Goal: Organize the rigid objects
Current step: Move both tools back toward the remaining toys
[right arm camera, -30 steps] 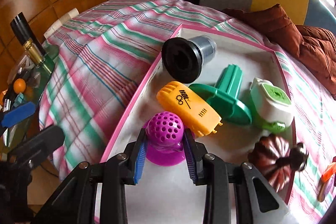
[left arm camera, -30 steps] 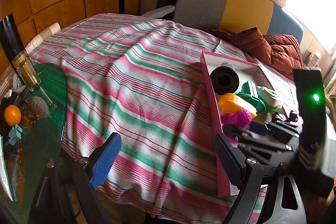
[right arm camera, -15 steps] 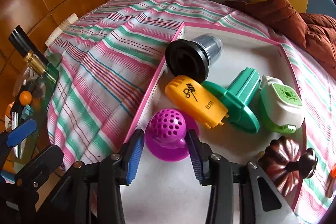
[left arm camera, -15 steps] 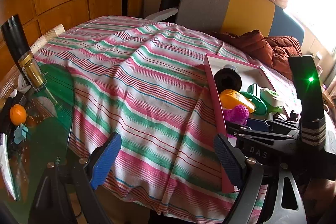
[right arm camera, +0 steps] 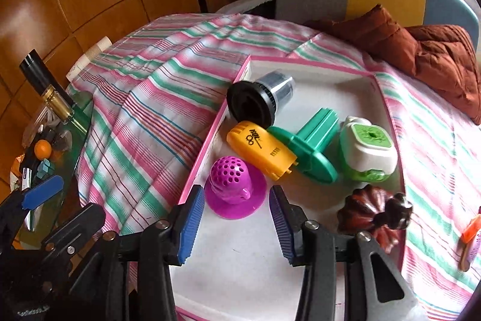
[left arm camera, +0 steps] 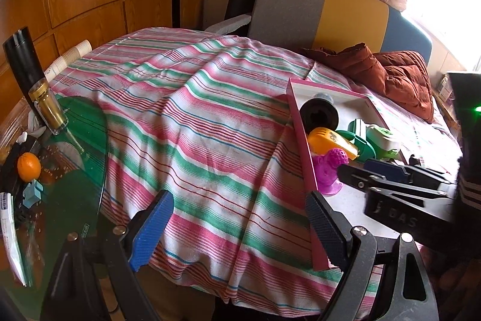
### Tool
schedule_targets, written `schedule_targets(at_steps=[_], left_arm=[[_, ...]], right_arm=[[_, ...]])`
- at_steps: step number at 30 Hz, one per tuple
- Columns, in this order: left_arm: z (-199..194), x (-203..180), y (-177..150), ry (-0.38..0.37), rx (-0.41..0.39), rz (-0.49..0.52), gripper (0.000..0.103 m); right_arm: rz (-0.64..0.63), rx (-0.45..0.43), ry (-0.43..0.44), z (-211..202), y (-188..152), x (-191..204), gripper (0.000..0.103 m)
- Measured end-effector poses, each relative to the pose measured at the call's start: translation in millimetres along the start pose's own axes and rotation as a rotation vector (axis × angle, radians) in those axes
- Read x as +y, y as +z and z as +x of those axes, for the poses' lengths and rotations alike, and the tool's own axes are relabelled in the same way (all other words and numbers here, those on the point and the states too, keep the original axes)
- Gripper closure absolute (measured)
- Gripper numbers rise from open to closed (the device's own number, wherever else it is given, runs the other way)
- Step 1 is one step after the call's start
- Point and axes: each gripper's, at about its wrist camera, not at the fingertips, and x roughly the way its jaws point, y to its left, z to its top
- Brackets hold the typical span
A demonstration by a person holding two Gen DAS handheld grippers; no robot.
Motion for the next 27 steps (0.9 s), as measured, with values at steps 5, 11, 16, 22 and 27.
schedule_targets(at_steps=[5, 11, 16, 22, 27], left_arm=[[-2, -5, 3, 0.005, -0.005, 0.013, 0.013], [-5, -12, 4, 0.015, -0.007, 0.037, 0.013], [-8, -20, 7, 0.020, -0.015, 0.054, 0.013], [-12, -30, 8, 0.019, -0.025, 0.079, 0.013], [-15, -40, 9, 0.018, -0.031, 0.113, 0.013]], right_arm=[[-0.012, -0.058, -0.008, -24, 1, -6, 0.058], [0.034, -0.131, -0.040, -53, 5, -27, 0.058], [0.017, -0.189, -0.128, -79, 6, -50, 0.058], [0.095, -0.238, -0.224, -108, 5, -104, 0.058], [0.169, -0.250, -0.305, -123, -3, -149, 0.058]])
